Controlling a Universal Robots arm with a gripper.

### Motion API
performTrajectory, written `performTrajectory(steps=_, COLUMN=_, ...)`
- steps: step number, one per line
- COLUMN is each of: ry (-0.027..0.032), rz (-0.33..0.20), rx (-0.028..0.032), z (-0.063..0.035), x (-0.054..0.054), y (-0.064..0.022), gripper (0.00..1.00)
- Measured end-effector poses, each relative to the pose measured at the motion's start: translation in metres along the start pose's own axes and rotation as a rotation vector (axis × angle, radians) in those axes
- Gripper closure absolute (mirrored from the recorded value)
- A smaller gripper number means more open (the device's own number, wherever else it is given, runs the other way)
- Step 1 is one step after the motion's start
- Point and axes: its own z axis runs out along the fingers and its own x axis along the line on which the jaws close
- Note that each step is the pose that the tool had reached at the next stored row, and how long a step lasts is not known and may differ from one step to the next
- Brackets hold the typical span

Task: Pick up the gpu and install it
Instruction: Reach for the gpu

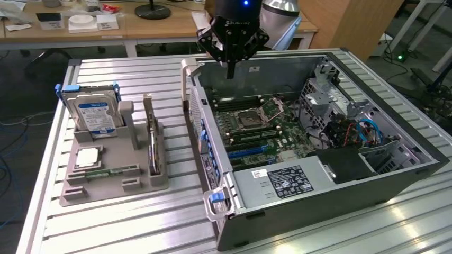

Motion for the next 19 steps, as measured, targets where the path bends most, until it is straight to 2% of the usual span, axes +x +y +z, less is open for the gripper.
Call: performTrajectory(steps=19, ry=0.0, rz=-0.001, rx=0.0, z=-0.0003, x=0.0102, y=-0.0006, gripper=0.89)
